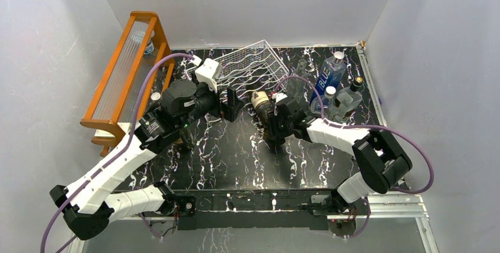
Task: Put the wine bottle on the wine rack
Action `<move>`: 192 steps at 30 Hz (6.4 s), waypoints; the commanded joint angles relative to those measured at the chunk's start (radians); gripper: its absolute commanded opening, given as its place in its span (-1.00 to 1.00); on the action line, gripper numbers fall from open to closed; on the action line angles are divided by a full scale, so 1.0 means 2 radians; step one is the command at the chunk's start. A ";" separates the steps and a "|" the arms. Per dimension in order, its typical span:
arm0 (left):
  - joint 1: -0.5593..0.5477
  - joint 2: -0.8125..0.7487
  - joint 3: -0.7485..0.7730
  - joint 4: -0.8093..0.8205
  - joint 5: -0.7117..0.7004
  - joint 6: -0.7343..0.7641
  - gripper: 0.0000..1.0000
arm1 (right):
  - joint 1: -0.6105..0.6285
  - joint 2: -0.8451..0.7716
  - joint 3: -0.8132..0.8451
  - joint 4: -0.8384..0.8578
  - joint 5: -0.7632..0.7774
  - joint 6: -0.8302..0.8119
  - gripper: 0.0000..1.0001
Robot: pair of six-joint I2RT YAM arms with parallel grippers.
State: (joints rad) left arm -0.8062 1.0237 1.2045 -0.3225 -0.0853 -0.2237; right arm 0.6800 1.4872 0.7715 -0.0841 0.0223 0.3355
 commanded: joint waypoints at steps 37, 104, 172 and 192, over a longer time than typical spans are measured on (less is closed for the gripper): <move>0.001 0.010 0.044 -0.010 -0.025 0.017 0.96 | 0.165 0.214 0.190 0.246 0.049 0.192 -1.00; 0.001 -0.077 0.072 0.041 -0.121 0.108 0.96 | 0.173 0.054 0.202 0.100 0.016 0.146 0.78; 0.002 -0.057 0.134 0.025 -0.265 0.165 0.97 | 0.232 -0.041 0.333 0.044 0.051 0.037 -0.97; 0.017 0.033 -0.033 0.018 -0.053 0.067 0.96 | 0.171 -0.212 0.227 -0.101 0.237 0.063 -1.00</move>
State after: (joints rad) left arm -0.8001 1.0889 1.2476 -0.3138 -0.3996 -0.0250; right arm 1.0275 1.1233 1.2106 -0.3790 0.3988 0.4034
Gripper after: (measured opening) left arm 0.981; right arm 0.423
